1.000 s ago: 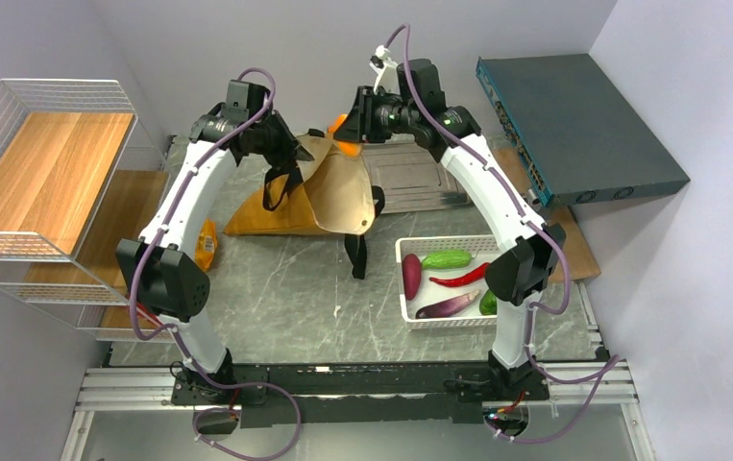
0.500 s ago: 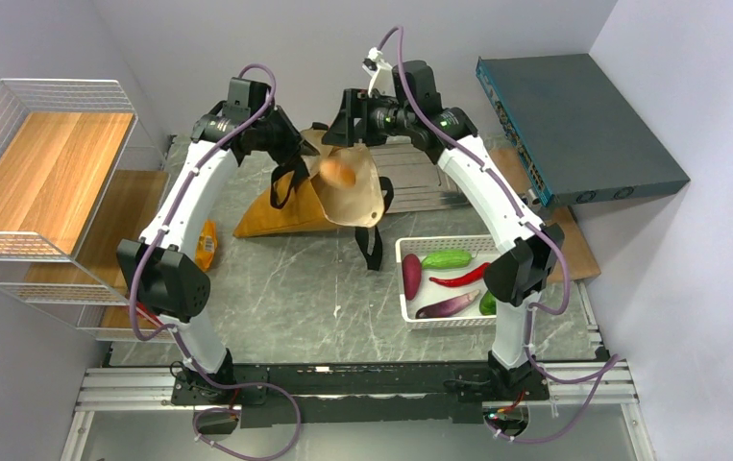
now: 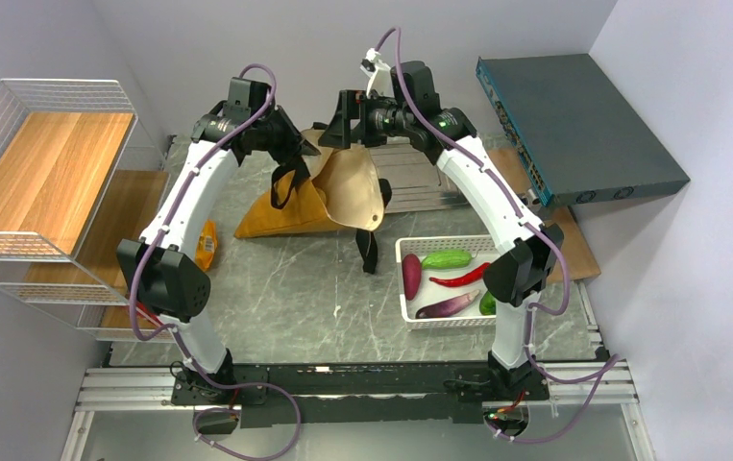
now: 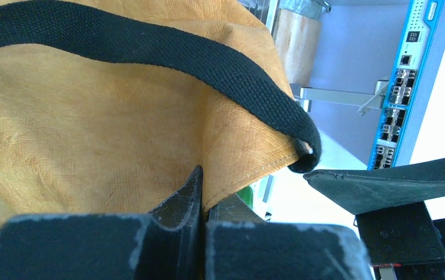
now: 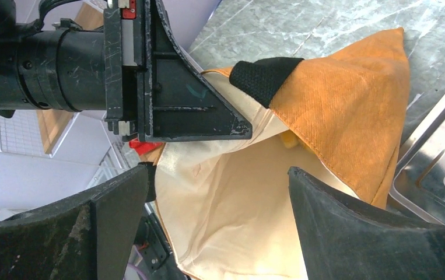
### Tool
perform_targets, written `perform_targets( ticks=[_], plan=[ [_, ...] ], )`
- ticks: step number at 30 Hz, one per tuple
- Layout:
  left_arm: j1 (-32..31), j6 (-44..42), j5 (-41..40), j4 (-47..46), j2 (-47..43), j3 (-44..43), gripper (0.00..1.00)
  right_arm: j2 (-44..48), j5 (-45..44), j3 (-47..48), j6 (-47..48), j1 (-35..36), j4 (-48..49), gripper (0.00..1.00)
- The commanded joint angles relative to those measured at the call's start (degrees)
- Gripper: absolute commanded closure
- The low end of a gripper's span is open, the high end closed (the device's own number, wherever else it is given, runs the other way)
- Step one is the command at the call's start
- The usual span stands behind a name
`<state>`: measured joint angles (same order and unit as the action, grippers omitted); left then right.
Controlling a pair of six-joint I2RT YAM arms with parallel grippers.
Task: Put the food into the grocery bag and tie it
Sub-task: Place the food in the grocery bag.
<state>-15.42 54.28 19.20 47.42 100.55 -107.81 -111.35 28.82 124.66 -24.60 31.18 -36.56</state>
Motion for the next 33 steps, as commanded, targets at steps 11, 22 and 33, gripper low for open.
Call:
perform_targets(
  ticks=[11, 22, 33],
  plan=[
    [-0.2, -0.8, 2.9, -3.1, -1.1, -3.0, 1.00, 4.3, -5.0, 1.2, 5.7, -0.1, -2.5, 0.08],
    [-0.1, -2.6, 5.0, -3.8, -1.0, -2.3, 1.00, 7.4, -6.4, -0.1, 7.4, -1.3, -3.5, 0.08],
    [0.5, -3.9, 3.9, -3.1, -0.9, -3.4, 1.00, 15.3, -16.6, -6.5, 12.6, -2.2, -6.4, 0.04]
  ],
)
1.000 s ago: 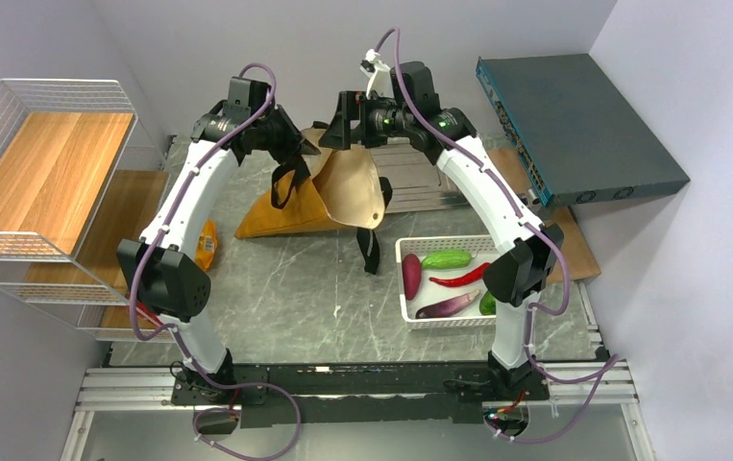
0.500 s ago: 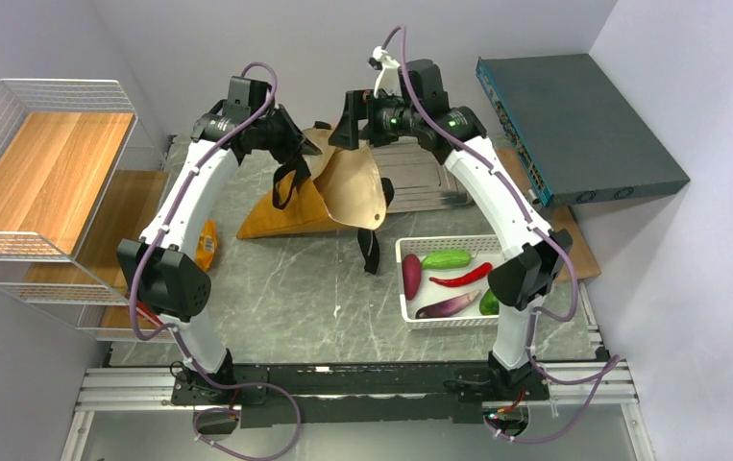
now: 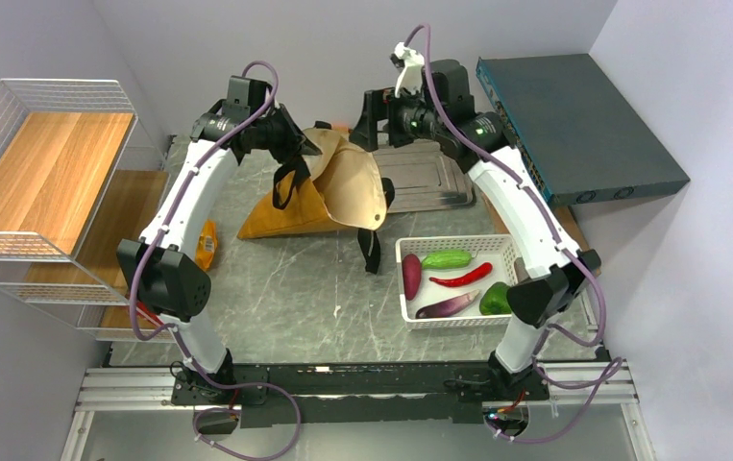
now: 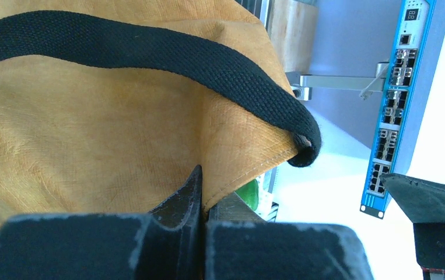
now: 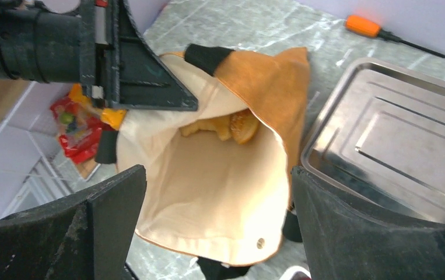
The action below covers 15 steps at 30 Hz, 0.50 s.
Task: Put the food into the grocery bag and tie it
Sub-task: Place the food in the grocery bag, then pick up the fake vegetable from the bin.
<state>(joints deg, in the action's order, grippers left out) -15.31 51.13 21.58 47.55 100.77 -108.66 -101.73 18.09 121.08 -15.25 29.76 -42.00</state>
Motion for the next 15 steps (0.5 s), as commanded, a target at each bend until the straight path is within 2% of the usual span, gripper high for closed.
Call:
perform_targets(
  ticks=[1, 4, 9, 15],
  plan=[
    [0.4, -0.8, 1.6, -3.3, -1.1, -2.5, 1.00, 7.0, -6.8, -4.5, 3.8, -0.8, -0.7, 0.04],
    [0.5, -1.0, 1.8, -3.7, -1.3, -2.0, 1.00, 12.3, -10.2, -10.7, 5.2, -0.9, 1.1, 0.00],
    [0.5, -1.1, 2.8, -4.1, -0.7, -1.9, 1.00, 19.8, -16.3, -20.2, 7.3, -1.2, 3.1, 0.00],
    [0.6, -1.5, 2.1, -3.7, -0.5, -2.0, 1.00, 23.9, -19.9, -24.8, 7.6, -1.5, -0.4, 0.00]
  ],
)
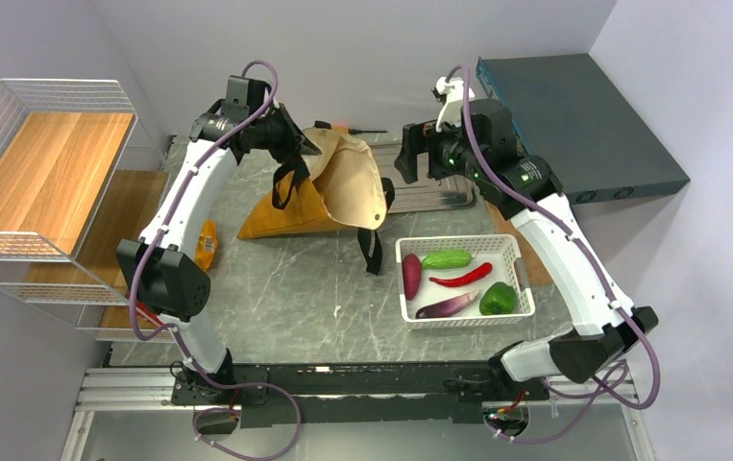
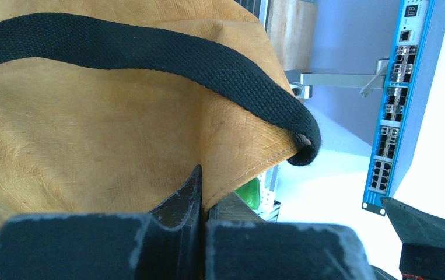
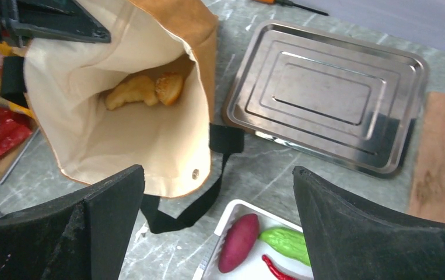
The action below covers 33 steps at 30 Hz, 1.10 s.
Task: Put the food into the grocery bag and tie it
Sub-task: Pick up the fake vegetable from the bin.
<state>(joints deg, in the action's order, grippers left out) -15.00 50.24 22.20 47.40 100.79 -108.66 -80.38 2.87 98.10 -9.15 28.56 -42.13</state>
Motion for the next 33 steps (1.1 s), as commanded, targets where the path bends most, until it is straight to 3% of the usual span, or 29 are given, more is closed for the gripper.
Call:
perform_targets(
  ticks=[1, 16, 33],
  plan=[
    [0.3, -0.7, 1.4, -3.5, -0.5, -2.1, 1.00, 3.0, -5.0, -2.8, 1.3, -0.3, -1.1, 0.00],
    [1.3, -2.1, 1.4, -4.2, -1.6, 0.9, 1.00, 10.7, -4.5, -16.5, -3.8, -0.4, -11.4, 0.01],
    [4.4, -2.9, 4.4, -3.5, -1.7, 2.7, 1.00, 11.6, 0.8, -37.6, -12.8, -0.4, -2.2, 0.08]
  ],
)
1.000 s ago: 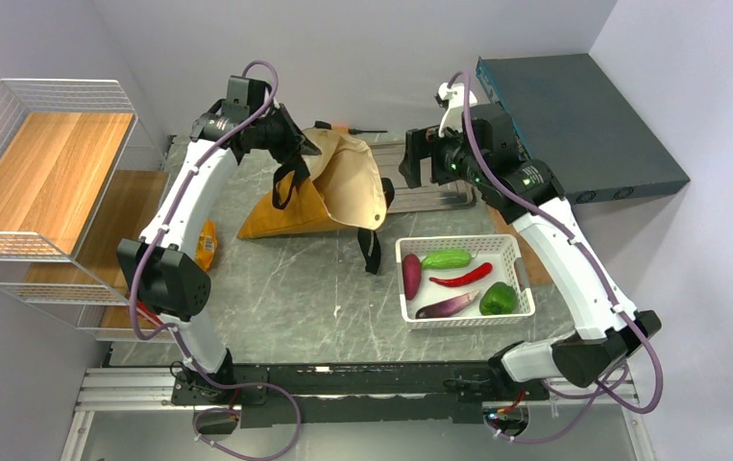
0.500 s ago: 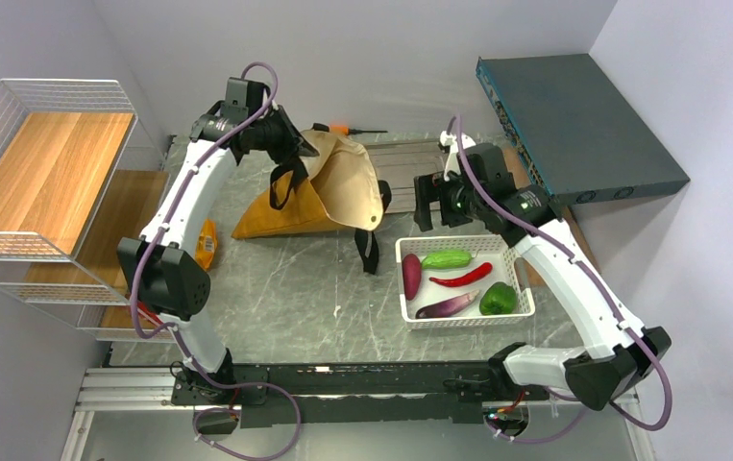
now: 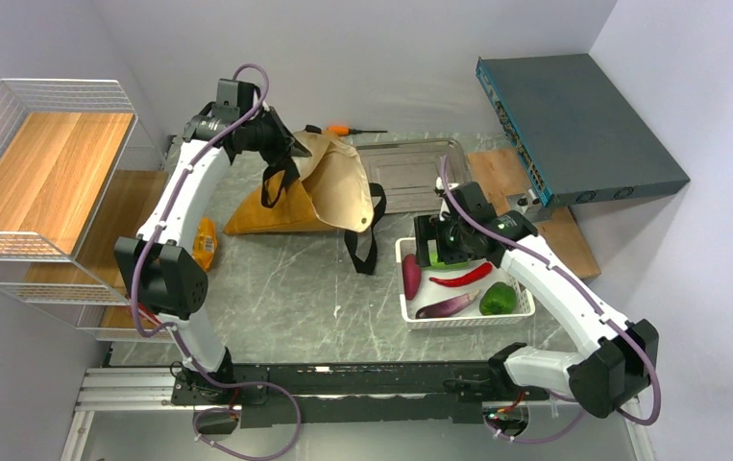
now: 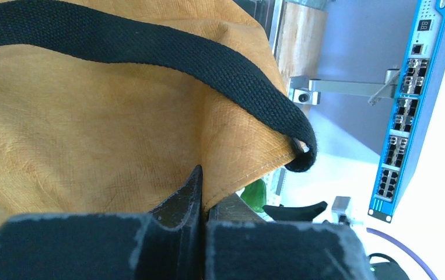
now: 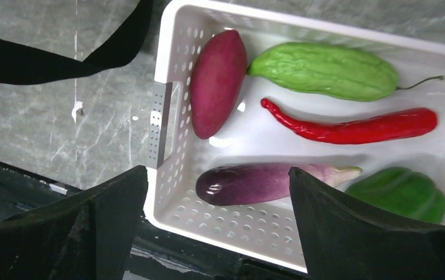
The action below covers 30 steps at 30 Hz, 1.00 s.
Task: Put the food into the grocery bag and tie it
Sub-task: Pick up the fake vegetable from the bin.
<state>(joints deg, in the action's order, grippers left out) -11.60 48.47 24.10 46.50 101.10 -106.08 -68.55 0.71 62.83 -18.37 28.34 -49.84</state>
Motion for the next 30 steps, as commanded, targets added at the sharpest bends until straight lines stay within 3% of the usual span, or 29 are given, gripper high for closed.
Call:
perform_targets(
  ticks=[1, 11, 30],
  plan=[
    [1.1, -0.8, 3.0, -2.6, -2.0, 0.7, 1.00, -0.7, 3.6, -3.3, -4.3, -0.1, 6.8, 0.09],
    [4.1, 0.0, 4.5, -2.3, -2.4, 1.9, 1.00, -5.4, 3.1, -7.8, -6.6, -0.3, 13.8, 0.15],
    [4.0, -0.3, 4.1, -2.3, -3.2, 2.7, 1.00, -12.8, 9.0, -13.8, -6.1, -3.0, 23.6, 0.23]
  ],
)
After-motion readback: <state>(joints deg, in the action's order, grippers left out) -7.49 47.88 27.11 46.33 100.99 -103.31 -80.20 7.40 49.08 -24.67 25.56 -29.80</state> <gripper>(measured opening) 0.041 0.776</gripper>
